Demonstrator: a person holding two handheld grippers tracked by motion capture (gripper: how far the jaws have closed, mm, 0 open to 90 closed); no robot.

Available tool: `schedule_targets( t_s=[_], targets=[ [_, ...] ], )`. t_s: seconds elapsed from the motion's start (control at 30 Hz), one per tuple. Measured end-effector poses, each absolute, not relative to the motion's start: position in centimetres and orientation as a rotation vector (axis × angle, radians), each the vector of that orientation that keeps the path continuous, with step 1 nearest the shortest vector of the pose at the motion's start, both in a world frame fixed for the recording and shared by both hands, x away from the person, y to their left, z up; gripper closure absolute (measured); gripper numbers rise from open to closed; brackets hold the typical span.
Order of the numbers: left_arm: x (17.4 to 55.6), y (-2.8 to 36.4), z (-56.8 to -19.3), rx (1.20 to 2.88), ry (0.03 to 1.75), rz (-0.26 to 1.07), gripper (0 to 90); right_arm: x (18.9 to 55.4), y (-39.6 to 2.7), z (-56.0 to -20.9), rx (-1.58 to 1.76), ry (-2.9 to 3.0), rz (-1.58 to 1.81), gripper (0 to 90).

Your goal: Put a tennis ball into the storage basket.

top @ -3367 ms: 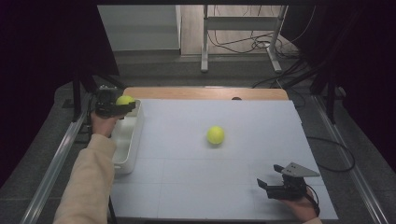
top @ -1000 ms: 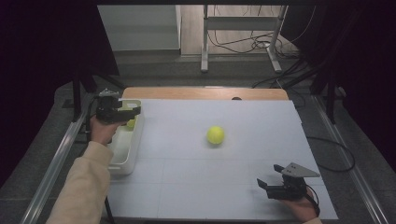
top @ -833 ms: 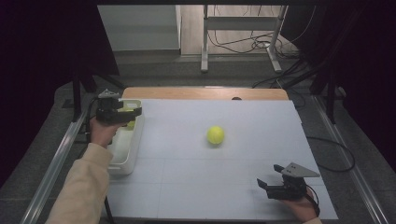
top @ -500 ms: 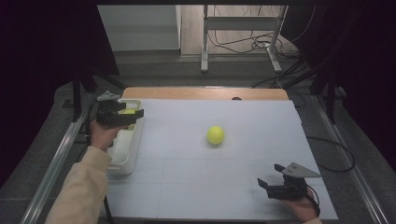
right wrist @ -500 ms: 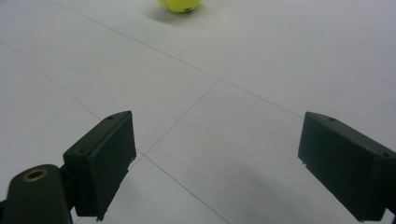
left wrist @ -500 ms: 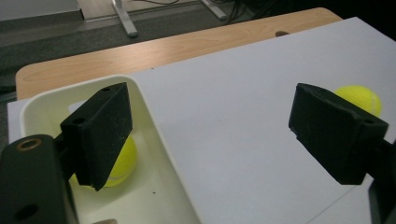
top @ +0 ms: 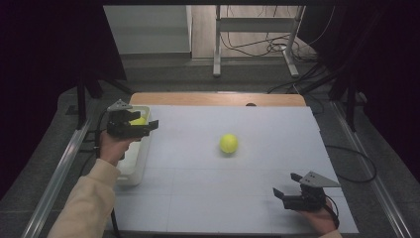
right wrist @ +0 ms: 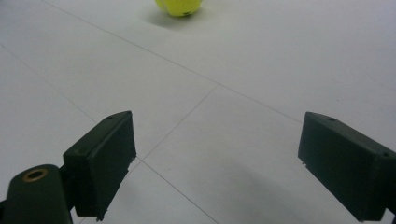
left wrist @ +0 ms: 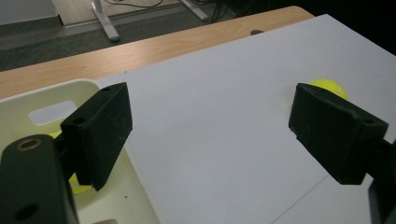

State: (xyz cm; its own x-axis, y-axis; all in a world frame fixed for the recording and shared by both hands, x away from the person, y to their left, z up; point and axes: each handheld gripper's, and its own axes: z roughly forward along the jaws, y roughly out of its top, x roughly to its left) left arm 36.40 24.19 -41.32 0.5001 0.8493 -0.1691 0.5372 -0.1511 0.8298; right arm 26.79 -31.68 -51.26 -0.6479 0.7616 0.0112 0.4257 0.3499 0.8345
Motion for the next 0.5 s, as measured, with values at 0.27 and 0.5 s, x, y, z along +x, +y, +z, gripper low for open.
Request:
schedule_targets(
  t_s=[0.27,0.5],
  targets=[
    [36.3,22.8,-41.7,1.82,1.108,0.386,14.2,26.8,-31.8,-51.4,1.059,2.235,1.213,11.3],
    [36.2,21.3,-41.6,1.817,1.068,0.37,14.2,26.9,-31.8,-51.5,1.054,2.241,1.215,11.2]
  ],
)
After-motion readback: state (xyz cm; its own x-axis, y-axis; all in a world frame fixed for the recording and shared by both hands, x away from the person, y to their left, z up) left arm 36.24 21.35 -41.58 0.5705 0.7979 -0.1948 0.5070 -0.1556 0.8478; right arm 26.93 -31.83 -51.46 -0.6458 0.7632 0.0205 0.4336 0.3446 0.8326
